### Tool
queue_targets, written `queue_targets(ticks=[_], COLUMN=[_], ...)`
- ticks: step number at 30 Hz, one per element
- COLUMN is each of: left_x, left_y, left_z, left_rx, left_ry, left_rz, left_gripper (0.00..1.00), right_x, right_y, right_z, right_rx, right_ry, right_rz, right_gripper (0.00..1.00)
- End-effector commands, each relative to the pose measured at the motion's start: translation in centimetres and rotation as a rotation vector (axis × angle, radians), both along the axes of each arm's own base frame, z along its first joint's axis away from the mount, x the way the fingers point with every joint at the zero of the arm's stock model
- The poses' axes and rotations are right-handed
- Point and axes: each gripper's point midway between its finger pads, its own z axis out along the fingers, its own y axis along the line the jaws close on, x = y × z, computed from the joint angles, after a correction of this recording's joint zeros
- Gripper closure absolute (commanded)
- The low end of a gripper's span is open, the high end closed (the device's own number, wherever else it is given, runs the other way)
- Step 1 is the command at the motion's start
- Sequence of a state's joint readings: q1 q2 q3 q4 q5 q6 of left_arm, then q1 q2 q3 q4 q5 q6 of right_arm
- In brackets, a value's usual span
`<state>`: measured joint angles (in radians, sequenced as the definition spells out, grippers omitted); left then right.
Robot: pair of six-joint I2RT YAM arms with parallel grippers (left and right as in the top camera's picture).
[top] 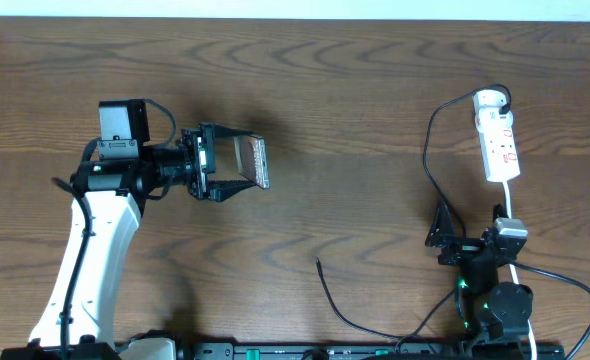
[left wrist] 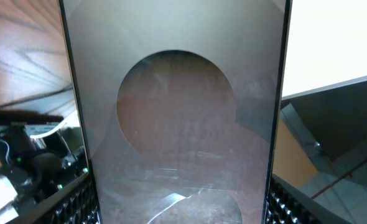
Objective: Plug charger to phone and switch on socket
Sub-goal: 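Lift the phone with the left gripper and tilt it upright, then move the right gripper toward the phone held by the left gripper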
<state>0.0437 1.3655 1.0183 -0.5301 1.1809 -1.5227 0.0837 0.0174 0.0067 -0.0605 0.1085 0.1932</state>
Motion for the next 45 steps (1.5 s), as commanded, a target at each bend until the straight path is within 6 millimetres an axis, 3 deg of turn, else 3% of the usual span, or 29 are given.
queue_targets(ticks=[1,7,12,15,18,22,25,28,31,36,42,45], left_x=[0.2,2.3,1.1,0.5,0.4,0.5,0.5,0.5,0.5,0.4,0.4,0.4], left_y=[0.0,3.5,8.0,9.7,10.0,10.3,10.4,10.4,10.4,10.4,10.7,11.0], left_z=[2.0,-2.7,-7.2,-8.2,-8.4,-8.5,-8.5,-8.5,-8.5,-8.5,-8.6,-8.7], left_rx=[-0.027,0.321,0.638,0.738,0.758,0.765,0.773,0.773,0.773,0.773,0.778,0.777], left_ry=[-0.039,-0.096,0.026,0.072,0.08,0.095,0.095,0.095,0.094,0.097,0.115,0.145], left_rz=[-0.005,0.129,0.214,0.248,0.256,0.279,0.282,0.283,0.282,0.281,0.304,0.339], left_gripper=[0.93,0.93,0.93,0.93,0.93,0.93,0.93,0.93,0.93,0.93,0.93,0.93], right_x=[0.0,0.0,-0.2,-0.4,-0.8,-0.9,-0.8,0.3,2.2,5.2,8.3,9.7], right_y=[0.2,0.2,2.6,4.0,5.6,5.7,6.2,7.8,10.3,15.9,21.2,23.3], right_z=[-0.1,-0.1,-0.2,0.0,0.7,2.0,4.2,6.2,7.2,8.1,8.7,7.3], right_rx=[-0.008,-0.008,0.002,0.009,0.022,0.105,0.136,0.156,0.169,0.312,0.613,0.694], right_ry=[0.002,0.002,0.008,-0.002,-0.023,-0.023,-0.007,0.128,0.299,0.604,0.722,0.749], right_rz=[0.008,0.008,0.148,0.232,0.327,0.325,0.356,0.437,0.57,0.944,1.38,1.51], right_gripper=[0.01,0.01,0.01,0.01,0.01,0.01,0.01,0.01,0.01,0.01,0.01,0.01])
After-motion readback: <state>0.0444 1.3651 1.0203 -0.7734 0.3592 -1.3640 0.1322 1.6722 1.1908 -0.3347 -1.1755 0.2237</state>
